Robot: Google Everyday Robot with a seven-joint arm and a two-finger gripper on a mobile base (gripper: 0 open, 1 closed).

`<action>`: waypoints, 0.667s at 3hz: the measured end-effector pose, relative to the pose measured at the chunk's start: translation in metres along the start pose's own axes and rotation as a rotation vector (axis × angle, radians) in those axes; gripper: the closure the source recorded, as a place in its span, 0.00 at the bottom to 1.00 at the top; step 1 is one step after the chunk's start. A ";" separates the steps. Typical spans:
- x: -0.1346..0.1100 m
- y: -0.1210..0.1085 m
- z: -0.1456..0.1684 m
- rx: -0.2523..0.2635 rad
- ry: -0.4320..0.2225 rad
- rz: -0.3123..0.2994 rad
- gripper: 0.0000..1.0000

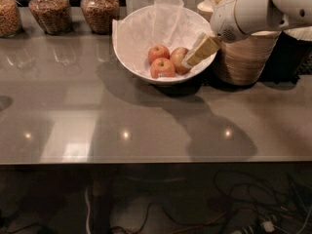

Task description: Pick apple from white bowl

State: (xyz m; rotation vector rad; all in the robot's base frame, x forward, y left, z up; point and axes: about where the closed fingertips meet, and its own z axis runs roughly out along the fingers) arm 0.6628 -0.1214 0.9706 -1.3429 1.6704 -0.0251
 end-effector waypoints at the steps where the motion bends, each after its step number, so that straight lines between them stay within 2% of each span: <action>1: -0.014 0.002 0.030 -0.053 -0.003 -0.091 0.00; 2: -0.017 0.014 0.056 -0.111 0.032 -0.191 0.00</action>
Offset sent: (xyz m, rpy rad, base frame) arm 0.0360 0.0664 -0.0512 -0.2921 0.0073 0.2418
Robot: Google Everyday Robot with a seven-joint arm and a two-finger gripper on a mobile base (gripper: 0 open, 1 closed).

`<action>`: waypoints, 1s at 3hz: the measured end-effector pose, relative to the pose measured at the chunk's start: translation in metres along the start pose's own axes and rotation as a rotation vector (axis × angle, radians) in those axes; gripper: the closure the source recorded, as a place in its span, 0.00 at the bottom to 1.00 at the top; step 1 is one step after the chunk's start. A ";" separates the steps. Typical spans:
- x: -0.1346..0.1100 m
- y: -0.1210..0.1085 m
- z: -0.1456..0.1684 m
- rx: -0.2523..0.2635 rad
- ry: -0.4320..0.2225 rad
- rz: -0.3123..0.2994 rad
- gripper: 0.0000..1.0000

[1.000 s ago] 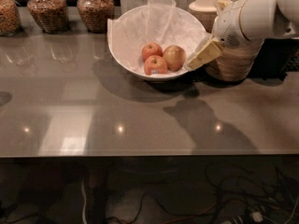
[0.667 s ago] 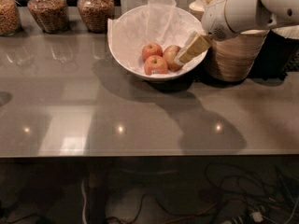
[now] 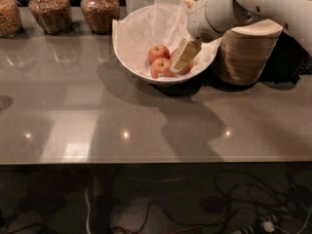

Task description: Pick apple from white bowl

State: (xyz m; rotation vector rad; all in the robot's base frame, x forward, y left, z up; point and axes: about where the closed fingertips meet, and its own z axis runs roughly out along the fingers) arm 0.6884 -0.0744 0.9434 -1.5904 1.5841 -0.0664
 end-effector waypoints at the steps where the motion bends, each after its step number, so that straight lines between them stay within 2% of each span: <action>1: 0.005 0.014 0.023 -0.066 0.061 -0.079 0.08; 3: 0.030 0.032 0.039 -0.144 0.171 -0.148 0.13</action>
Offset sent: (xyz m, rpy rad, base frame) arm 0.0063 0.0019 -0.0635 -0.2732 0.0782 0.0761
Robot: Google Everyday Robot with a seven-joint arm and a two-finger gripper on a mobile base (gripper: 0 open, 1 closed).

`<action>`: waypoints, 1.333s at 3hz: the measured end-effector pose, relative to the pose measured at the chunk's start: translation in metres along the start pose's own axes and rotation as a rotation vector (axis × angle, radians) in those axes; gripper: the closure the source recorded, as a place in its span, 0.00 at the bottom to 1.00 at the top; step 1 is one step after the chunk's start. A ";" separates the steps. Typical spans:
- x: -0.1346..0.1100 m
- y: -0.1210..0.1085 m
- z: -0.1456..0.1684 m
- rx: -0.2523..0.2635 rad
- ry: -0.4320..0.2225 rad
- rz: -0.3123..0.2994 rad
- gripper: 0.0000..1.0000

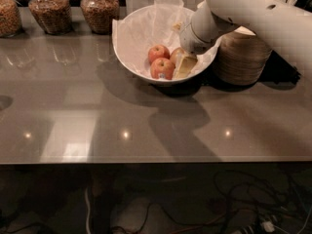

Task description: Pick apple from white bowl

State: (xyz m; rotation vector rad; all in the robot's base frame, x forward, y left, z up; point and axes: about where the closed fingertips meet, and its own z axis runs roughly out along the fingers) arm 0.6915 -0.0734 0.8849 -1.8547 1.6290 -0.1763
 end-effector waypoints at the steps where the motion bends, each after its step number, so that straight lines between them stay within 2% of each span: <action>1: 0.012 0.006 0.004 -0.023 0.052 -0.014 0.17; 2: 0.016 0.007 0.005 -0.025 0.069 -0.012 0.25; 3: 0.030 0.007 0.006 -0.030 0.122 0.000 0.30; 4: 0.039 0.008 0.007 -0.035 0.155 0.012 0.29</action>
Offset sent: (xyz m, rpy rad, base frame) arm 0.0031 -0.0344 -0.0214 -0.1331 0.0285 -0.0730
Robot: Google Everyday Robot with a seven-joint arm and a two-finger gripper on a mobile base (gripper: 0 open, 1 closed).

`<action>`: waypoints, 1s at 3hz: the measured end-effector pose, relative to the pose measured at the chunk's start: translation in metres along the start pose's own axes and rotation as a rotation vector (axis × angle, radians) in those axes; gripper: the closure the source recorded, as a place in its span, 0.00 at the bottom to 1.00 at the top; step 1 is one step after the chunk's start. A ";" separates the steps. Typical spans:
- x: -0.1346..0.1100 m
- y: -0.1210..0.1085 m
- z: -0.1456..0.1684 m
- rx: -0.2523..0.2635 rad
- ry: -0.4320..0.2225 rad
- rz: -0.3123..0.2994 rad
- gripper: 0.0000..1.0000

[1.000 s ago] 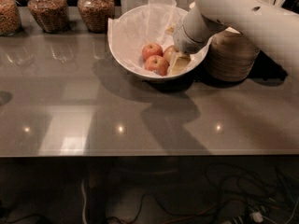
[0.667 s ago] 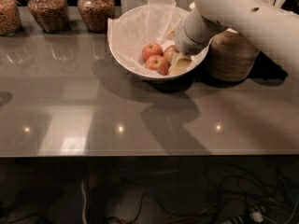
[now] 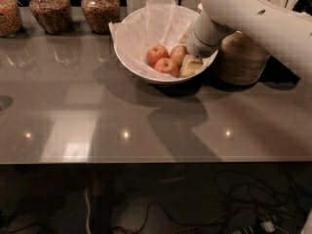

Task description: Pick apple from white bowl

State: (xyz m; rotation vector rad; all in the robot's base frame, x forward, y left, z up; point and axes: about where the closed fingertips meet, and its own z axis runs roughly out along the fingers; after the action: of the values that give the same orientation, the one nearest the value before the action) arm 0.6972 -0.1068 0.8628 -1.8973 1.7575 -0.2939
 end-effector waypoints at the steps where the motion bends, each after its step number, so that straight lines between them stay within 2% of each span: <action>1: 0.001 -0.001 -0.001 0.000 0.010 0.006 0.27; 2: 0.001 -0.001 -0.001 0.000 0.010 0.006 0.22; 3: 0.013 -0.009 -0.012 -0.012 0.024 0.064 0.22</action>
Offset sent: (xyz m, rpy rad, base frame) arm 0.0041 -0.0310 0.0227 0.0084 0.0293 -0.1061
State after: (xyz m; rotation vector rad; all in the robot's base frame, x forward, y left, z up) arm 0.7004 -0.1220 0.8746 -1.8490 1.8359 -0.2837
